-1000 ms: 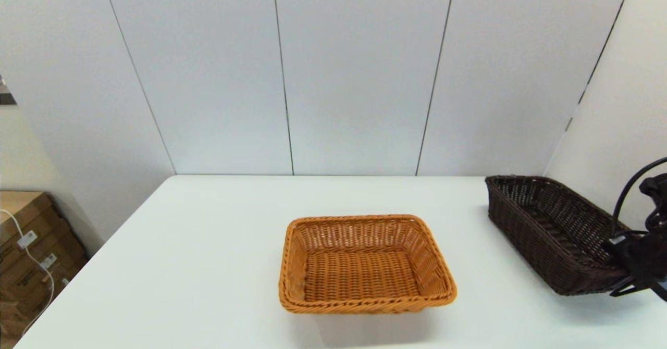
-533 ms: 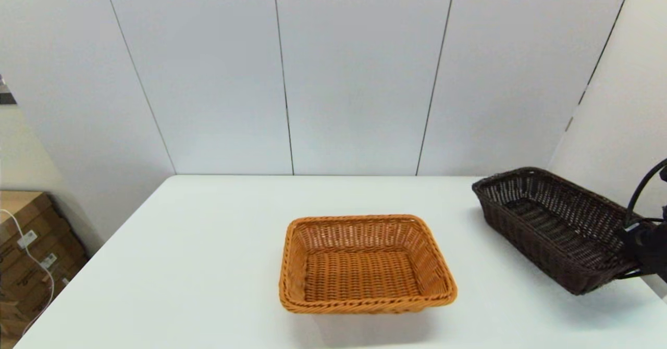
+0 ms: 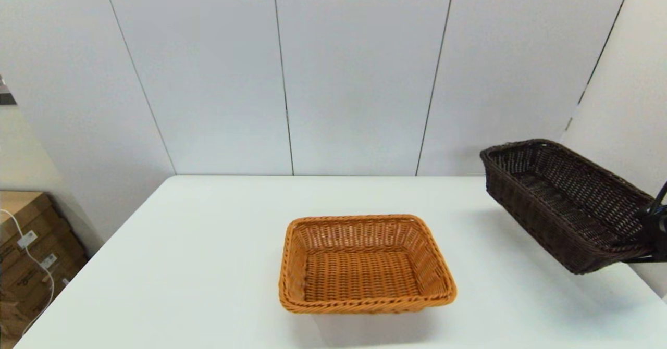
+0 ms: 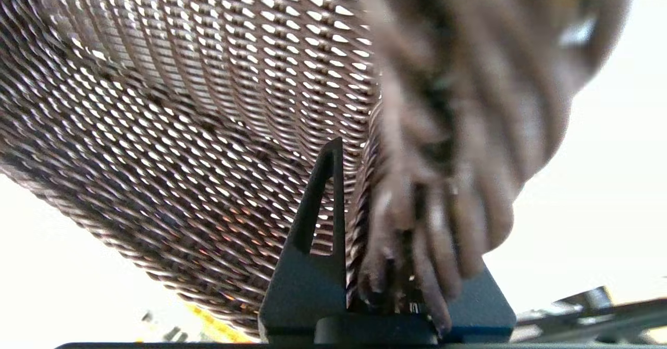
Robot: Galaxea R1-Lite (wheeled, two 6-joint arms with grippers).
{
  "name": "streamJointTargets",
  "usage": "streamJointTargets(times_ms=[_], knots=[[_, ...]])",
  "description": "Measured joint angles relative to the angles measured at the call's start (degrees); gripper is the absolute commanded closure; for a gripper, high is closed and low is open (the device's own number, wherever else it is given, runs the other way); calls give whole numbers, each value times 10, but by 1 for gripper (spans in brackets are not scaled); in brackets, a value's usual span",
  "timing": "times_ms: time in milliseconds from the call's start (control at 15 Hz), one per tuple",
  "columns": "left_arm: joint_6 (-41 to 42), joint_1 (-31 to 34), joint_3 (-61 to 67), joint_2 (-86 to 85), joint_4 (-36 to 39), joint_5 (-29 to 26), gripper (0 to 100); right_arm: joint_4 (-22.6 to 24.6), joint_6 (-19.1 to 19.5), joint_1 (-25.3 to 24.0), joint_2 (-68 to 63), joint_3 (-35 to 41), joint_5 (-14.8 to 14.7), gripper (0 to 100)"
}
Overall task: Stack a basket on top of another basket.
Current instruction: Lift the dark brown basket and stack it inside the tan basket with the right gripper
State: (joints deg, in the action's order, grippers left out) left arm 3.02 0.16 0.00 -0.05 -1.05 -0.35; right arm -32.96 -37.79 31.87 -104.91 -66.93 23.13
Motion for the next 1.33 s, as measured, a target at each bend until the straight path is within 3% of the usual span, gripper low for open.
streamJointTargets(times_ms=[200, 267, 600, 733, 933, 1333], knots=[[0, 0, 0, 0, 0, 0, 0, -26, 24, -1, 23, -4, 56, 100], [0, 0, 0, 0, 0, 0, 0, -44, 39, -5, 30, -8, 62, 100], [0, 0, 0, 0, 0, -1, 0, -162, 138, -71, 56, -53, 56, 100], [0, 0, 0, 0, -2, -1, 0, -203, 163, -102, 68, -76, 38, 100], [0, 0, 0, 0, -1, 0, 0, -242, 175, -154, 78, -106, 18, 100], [-1, 0, 0, 0, -2, 0, 0, -306, 176, -279, 76, -164, 20, 100]])
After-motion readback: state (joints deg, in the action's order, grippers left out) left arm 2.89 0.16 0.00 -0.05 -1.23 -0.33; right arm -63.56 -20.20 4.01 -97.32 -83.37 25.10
